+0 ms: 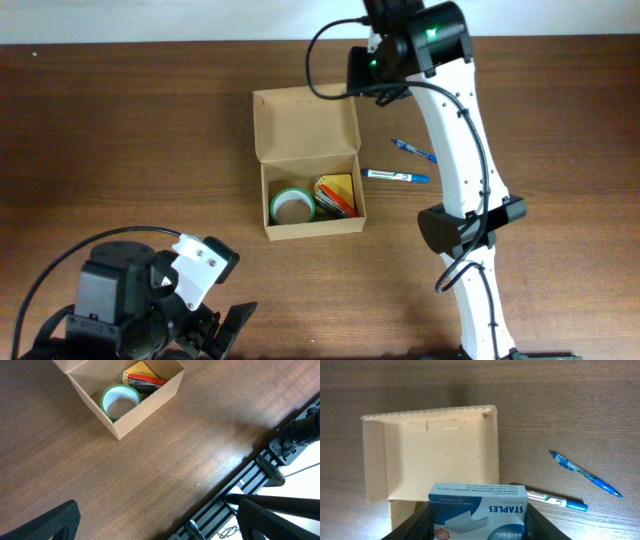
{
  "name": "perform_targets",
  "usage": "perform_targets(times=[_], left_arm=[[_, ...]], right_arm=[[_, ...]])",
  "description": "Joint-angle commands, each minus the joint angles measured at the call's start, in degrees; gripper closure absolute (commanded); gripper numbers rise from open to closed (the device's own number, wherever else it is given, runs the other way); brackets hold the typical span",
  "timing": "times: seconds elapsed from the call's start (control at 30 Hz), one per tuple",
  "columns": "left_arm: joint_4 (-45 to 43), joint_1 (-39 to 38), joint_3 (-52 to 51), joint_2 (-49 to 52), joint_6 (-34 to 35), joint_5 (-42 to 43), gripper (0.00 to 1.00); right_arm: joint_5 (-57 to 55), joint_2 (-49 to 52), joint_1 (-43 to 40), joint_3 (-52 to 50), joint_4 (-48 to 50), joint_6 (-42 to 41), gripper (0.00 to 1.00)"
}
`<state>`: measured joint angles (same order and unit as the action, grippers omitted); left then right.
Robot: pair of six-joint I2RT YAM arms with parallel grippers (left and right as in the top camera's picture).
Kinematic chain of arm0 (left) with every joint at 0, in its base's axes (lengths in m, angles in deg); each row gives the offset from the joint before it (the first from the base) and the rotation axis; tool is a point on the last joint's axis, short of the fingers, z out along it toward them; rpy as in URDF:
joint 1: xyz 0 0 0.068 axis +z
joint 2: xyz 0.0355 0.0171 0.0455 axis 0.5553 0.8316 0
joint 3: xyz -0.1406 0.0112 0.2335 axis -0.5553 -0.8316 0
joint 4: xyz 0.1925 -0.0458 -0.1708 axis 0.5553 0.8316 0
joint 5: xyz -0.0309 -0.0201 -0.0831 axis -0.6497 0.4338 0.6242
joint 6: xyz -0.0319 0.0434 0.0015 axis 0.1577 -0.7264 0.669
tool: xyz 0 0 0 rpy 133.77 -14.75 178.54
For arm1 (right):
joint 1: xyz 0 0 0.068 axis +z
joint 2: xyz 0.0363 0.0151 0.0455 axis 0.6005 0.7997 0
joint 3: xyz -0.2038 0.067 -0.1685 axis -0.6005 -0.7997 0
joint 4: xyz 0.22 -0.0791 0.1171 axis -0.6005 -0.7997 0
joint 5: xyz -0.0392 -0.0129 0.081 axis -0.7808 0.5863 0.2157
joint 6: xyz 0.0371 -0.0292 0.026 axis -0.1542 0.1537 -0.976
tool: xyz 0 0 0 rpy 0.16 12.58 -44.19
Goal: Pack container
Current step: 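Lift the staples box and carry it over the box, then lower the staples box into the box and push it down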
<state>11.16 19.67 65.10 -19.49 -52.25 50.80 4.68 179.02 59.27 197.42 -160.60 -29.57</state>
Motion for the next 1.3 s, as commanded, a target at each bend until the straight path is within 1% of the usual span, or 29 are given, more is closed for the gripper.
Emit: perform_targets(times=[0.0,0.23,0.4,0.5,0.57,0.63,0.83,0.97,1.13,1.27], left_arm=[[0.0,0.0,0.6,0.0,0.6,1.0,0.00],[0.0,0.0,0.6,0.0,0.6,1.0,0.00],[0.0,0.0,0.6,0.0,0.6,1.0,0.01],[0.0,0.0,0.6,0.0,0.6,1.0,0.00],[0.0,0.0,0.6,0.0,0.6,1.0,0.00],[0.0,0.0,0.6,0.0,0.6,1.0,0.01],[0.0,0.0,0.6,0.0,0.6,1.0,0.00],[0.0,0.0,0.6,0.0,0.6,1.0,0.00],[0.0,0.0,0.6,0.0,0.6,1.0,0.01],[0.0,0.0,0.6,0.0,0.6,1.0,0.00]], right_arm=[[0.4,-1.9,-0.1,0.7,-0.3,1.4,0.50],[0.9,-1.9,0.2,0.7,-0.4,2.4,0.50],[1.8,-1.9,3.4,0.1,-0.3,2.8,0.50],[1.0,-2.4,5.0,-2.1,-0.3,2.8,0.50],[-0.7,-4.0,6.4,-5.4,-0.1,2.8,0.50],[-2.2,-7.1,7.8,-11.2,1.6,2.8,0.50],[-2.6,-22.9,11.5,-39.2,16.6,2.8,0.50],[-2.6,-30.3,13.9,-53.8,22.4,2.5,0.50],[-2.5,-35.3,15.8,-66.0,28.5,0.9,0.50],[-2.1,-36.2,15.9,-71.5,31.7,0.8,0.50]])
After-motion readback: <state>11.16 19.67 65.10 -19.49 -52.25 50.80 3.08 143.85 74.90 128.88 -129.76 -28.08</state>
